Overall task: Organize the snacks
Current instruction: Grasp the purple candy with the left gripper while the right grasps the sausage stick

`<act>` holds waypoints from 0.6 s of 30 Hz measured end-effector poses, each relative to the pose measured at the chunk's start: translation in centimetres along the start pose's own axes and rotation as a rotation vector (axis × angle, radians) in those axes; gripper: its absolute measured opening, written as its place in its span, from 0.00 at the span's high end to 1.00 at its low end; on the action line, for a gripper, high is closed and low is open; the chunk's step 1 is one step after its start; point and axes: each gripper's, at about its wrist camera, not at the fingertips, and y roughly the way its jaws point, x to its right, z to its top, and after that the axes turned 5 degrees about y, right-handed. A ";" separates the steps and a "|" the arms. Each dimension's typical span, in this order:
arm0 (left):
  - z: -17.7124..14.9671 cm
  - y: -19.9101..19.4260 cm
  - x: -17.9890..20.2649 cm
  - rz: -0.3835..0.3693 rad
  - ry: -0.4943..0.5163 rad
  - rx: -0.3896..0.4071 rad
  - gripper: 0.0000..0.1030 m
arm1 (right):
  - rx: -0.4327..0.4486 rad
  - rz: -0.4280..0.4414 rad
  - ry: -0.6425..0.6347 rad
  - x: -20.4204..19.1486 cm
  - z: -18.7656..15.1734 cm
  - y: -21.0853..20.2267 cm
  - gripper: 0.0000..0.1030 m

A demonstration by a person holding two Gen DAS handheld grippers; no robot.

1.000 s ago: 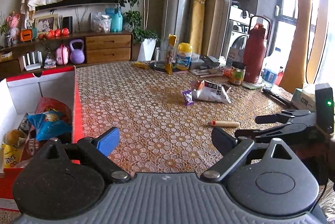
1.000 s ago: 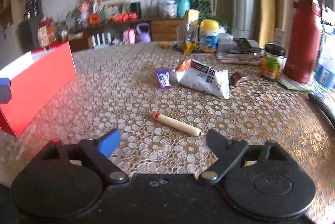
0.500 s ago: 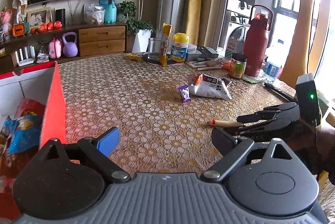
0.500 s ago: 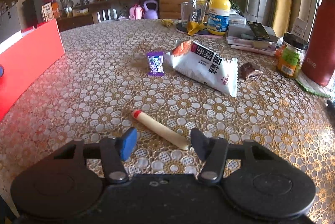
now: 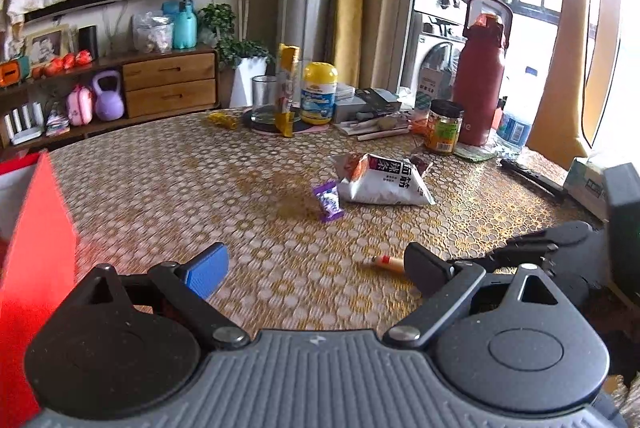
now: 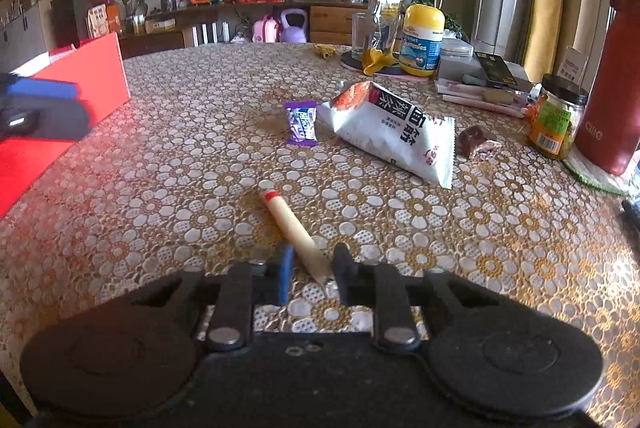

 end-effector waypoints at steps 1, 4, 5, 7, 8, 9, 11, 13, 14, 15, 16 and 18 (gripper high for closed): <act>0.3 0.9 0.1 0.005 0.009 -0.010 0.08 | 0.002 0.002 0.001 0.0 -0.1 -0.1 0.85; 0.8 3.6 0.4 0.008 0.016 -0.038 0.08 | 0.010 0.009 0.035 0.1 -0.5 -0.7 0.87; 0.9 4.6 0.5 0.009 0.016 -0.049 0.08 | 0.013 0.010 0.044 0.2 -0.7 -0.9 0.87; 1.0 6.6 0.9 0.007 0.036 -0.077 0.08 | 0.021 0.011 0.073 0.3 -1.1 -1.4 0.88; 1.0 7.5 1.2 0.010 0.049 -0.091 0.08 | 0.025 0.011 0.092 0.4 -1.4 -1.7 0.88; 1.1 8.5 1.4 0.014 0.056 -0.100 0.08 | 0.027 0.011 0.108 0.5 -1.6 -1.9 0.88; 1.2 10.0 1.5 0.014 0.056 -0.104 0.08 | 0.033 0.008 0.134 0.6 -2.0 -2.3 0.88; 1.5 11.5 1.5 0.028 0.060 -0.111 0.08 | 0.036 0.005 0.160 0.8 -2.2 -2.7 0.88; 1.6 12.0 1.6 0.029 0.065 -0.109 0.08 | 0.039 0.001 0.170 0.9 -2.4 -2.8 0.88; 1.8 12.5 1.6 0.029 0.073 -0.103 0.08 | 0.041 0.000 0.180 1.0 -2.5 -2.8 0.88; 1.9 13.0 1.6 0.032 0.078 -0.099 0.08 | 0.043 -0.002 0.186 1.0 -2.6 -2.9 0.88; 2.2 13.9 1.6 0.031 0.088 -0.099 0.08 | 0.047 -0.004 0.196 1.0 -2.7 -2.9 0.88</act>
